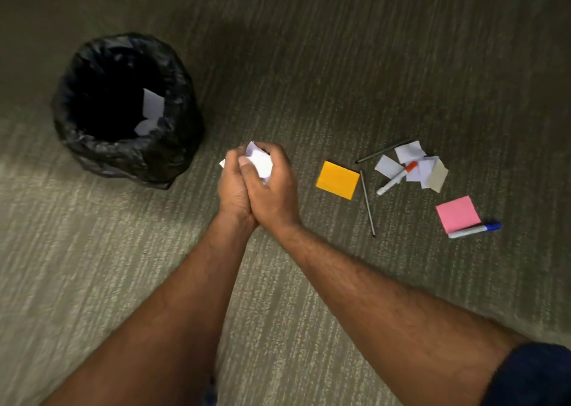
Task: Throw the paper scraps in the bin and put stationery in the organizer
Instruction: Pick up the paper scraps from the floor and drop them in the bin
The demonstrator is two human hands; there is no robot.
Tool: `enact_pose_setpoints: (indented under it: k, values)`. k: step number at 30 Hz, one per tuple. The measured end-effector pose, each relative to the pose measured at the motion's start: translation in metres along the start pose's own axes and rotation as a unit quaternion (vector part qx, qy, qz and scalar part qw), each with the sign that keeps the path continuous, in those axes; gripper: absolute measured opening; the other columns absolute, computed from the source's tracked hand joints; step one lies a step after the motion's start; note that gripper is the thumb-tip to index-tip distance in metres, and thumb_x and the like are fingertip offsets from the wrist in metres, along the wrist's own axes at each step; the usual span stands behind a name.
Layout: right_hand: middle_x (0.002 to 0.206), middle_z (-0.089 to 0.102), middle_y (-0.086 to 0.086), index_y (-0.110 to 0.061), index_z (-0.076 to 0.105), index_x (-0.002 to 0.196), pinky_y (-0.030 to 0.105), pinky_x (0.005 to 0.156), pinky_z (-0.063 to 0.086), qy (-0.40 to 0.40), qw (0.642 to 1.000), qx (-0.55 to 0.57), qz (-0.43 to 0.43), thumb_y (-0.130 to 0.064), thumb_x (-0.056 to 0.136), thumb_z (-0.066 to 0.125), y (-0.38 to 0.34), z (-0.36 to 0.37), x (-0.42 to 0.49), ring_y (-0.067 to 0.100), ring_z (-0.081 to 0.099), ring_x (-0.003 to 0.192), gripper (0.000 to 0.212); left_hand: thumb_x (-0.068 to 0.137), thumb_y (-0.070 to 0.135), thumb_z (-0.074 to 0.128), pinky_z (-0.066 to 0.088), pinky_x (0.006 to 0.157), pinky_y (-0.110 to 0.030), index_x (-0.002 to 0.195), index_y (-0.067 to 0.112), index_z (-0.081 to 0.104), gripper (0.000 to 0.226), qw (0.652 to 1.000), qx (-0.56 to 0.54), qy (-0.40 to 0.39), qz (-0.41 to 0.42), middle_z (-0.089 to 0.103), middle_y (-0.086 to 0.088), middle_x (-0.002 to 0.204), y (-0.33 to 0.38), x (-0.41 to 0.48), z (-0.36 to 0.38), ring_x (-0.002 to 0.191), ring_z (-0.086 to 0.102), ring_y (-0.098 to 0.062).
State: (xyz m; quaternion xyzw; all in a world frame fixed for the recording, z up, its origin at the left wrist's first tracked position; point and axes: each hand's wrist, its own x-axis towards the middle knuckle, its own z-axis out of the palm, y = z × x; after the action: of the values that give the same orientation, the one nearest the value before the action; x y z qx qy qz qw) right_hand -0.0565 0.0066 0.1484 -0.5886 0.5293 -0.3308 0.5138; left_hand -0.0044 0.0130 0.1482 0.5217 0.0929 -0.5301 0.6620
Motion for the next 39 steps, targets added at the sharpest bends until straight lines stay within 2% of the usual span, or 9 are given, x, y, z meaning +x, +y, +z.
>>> enact_pose_setpoints:
  k: [4, 8, 10, 16, 21, 26, 29, 32, 39]
  values:
    - [0.101, 0.069, -0.004, -0.022, 0.062, 0.107, 0.025, 0.076, 0.051, -0.046, 0.999, 0.012, -0.007, -0.029, 0.089, 0.061, -0.038, 0.043, 0.000, 0.008, 0.063, 0.091, 0.019, 0.082, 0.022, 0.059, 0.046, 0.051, -0.021, 0.068, 0.016, 0.061, 0.015, 0.986, 0.057, 0.133, 0.087, 0.060, 0.003, 0.062, 0.054, 0.005, -0.021, 0.053, 0.058, -0.008]
    - [0.094, 0.069, -0.003, -0.017, 0.062, 0.103, 0.030, 0.073, 0.053, -0.077, 0.997, 0.024, -0.004, -0.024, 0.092, 0.058, -0.069, 0.085, 0.016, 0.013, 0.065, 0.086, 0.013, 0.087, 0.015, 0.057, 0.049, 0.051, -0.020, 0.076, 0.009, 0.062, 0.014, 0.974, 0.000, 0.178, 0.137, 0.062, -0.003, 0.069, 0.103, 0.015, -0.033, 0.055, 0.062, -0.010]
    - [0.094, 0.067, -0.003, -0.014, 0.062, 0.102, 0.032, 0.076, 0.054, -0.065, 0.997, 0.044, 0.007, -0.020, 0.092, 0.058, -0.080, 0.106, 0.026, 0.015, 0.065, 0.087, 0.013, 0.084, 0.018, 0.059, 0.052, 0.058, -0.025, 0.086, 0.007, 0.064, 0.012, 0.974, -0.042, 0.173, 0.143, 0.065, -0.008, 0.078, 0.122, 0.023, -0.042, 0.065, 0.065, -0.017]
    - [0.092, 0.064, 0.000, -0.010, 0.062, 0.103, 0.029, 0.078, 0.051, -0.036, 0.992, 0.097, 0.075, -0.015, 0.088, 0.064, -0.104, 0.166, 0.065, 0.017, 0.062, 0.087, 0.016, 0.079, 0.018, 0.064, 0.058, 0.085, -0.045, 0.127, 0.005, 0.057, 0.050, 0.965, -0.110, 0.193, 0.138, 0.065, -0.021, 0.120, 0.171, 0.054, -0.064, 0.103, 0.068, -0.035]
    - [0.118, 0.064, 0.006, -0.009, 0.057, 0.118, 0.022, 0.084, 0.043, -0.059, 0.996, 0.029, 0.067, -0.022, 0.085, 0.070, -0.108, 0.192, 0.094, 0.019, 0.059, 0.107, 0.038, 0.087, 0.008, 0.059, 0.058, 0.075, -0.037, 0.118, 0.016, 0.057, 0.032, 0.959, -0.076, 0.214, 0.168, 0.067, -0.011, 0.104, 0.202, 0.074, -0.089, 0.097, 0.067, -0.029]
    - [0.132, 0.058, 0.004, -0.013, 0.052, 0.130, 0.021, 0.087, 0.041, -0.128, 0.989, -0.032, 0.061, -0.036, 0.086, 0.068, -0.103, 0.204, 0.121, 0.018, 0.056, 0.117, 0.052, 0.075, 0.045, 0.068, 0.054, 0.087, -0.057, 0.125, 0.016, 0.061, 0.059, 0.978, 0.015, 0.163, 0.130, 0.072, -0.010, 0.114, 0.218, 0.089, -0.120, 0.101, 0.070, -0.031]
    - [0.130, 0.057, 0.004, -0.015, 0.052, 0.128, 0.031, 0.095, 0.048, -0.139, 0.988, -0.049, 0.039, -0.039, 0.086, 0.066, -0.093, 0.202, 0.129, 0.019, 0.055, 0.117, 0.051, 0.084, 0.054, 0.058, 0.055, 0.088, -0.044, 0.116, 0.023, 0.063, 0.044, 0.979, 0.060, 0.155, 0.119, 0.074, 0.006, 0.099, 0.222, 0.083, -0.123, 0.090, 0.071, -0.014]
    - [0.128, 0.052, 0.003, -0.015, 0.052, 0.126, 0.027, 0.089, 0.046, -0.148, 0.987, -0.057, 0.016, -0.033, 0.087, 0.066, -0.080, 0.186, 0.129, 0.015, 0.052, 0.113, 0.045, 0.096, 0.043, 0.049, 0.055, 0.067, -0.027, 0.095, 0.026, 0.059, 0.020, 0.977, 0.092, 0.132, 0.137, 0.070, 0.019, 0.064, 0.217, 0.080, -0.120, 0.058, 0.066, 0.005]
    - [0.115, 0.055, 0.000, -0.020, 0.053, 0.118, 0.019, 0.078, 0.046, -0.110, 0.991, -0.077, -0.018, -0.027, 0.085, 0.068, -0.044, 0.121, 0.121, 0.010, 0.055, 0.102, 0.037, 0.088, 0.053, 0.056, 0.053, 0.078, -0.033, 0.113, 0.025, 0.059, 0.038, 0.966, 0.129, 0.149, 0.164, 0.061, 0.005, 0.122, 0.196, 0.068, -0.107, 0.109, 0.060, -0.011]
